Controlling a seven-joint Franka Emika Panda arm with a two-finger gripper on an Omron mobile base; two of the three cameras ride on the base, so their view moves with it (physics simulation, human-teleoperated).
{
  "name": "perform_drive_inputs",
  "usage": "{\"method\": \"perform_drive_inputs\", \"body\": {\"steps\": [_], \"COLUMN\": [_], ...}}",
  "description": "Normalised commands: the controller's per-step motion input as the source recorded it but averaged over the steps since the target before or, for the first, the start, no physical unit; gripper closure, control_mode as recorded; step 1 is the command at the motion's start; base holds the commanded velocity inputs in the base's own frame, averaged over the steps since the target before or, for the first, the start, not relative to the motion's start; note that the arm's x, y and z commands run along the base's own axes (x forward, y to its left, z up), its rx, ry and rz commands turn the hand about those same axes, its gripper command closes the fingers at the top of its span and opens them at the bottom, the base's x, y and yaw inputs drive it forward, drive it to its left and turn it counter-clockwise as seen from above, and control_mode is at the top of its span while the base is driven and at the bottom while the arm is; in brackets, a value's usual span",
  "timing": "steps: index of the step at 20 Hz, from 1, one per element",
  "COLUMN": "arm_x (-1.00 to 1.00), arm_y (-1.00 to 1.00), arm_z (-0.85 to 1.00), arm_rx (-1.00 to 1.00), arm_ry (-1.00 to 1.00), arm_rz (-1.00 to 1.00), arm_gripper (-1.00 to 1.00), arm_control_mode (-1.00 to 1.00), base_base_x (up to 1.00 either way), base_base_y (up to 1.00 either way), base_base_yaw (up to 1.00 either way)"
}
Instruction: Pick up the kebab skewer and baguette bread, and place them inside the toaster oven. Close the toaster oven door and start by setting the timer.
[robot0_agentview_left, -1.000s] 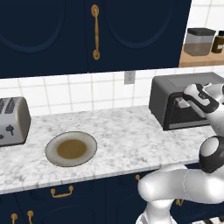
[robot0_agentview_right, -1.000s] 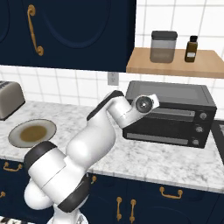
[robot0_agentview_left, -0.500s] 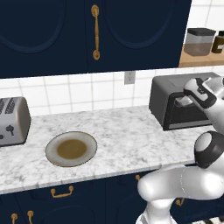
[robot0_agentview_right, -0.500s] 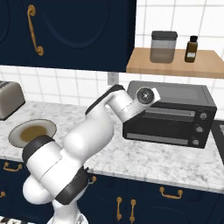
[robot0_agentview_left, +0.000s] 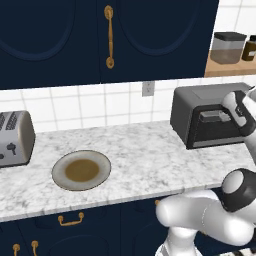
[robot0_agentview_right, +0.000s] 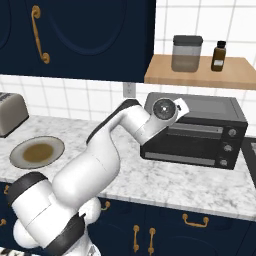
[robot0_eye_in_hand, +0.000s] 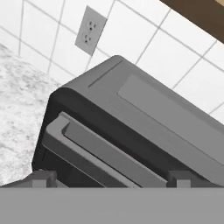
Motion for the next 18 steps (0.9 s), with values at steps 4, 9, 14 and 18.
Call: {"method": "perform_drive_inputs", "body": {"steps": [4,9,14,18], "arm_x": [-0.82,-0.70,-0.42,-0.36], "arm_y": [-0.60,-0.59,-0.69,-0.62], "arm_z": [0.00,0.01,0.00,0.00], "arm_rx": [-0.01,-0.01,0.00,0.04], "arm_ry": [-0.05,-0.06,-0.03,-0.09], "arm_rz": [-0.04,0.00,-0.04,-0.14], "arm_gripper": [-1.00,-1.00,-1.00,-1.00], "arm_control_mode": [-1.00,-1.00,-1.00,-1.00], "base_base_x": [0.00,0.00,0.00,0.00], "base_base_y": [0.00,0.00,0.00,0.00], "base_base_yaw": [0.00,0.00,0.00,0.00]}}
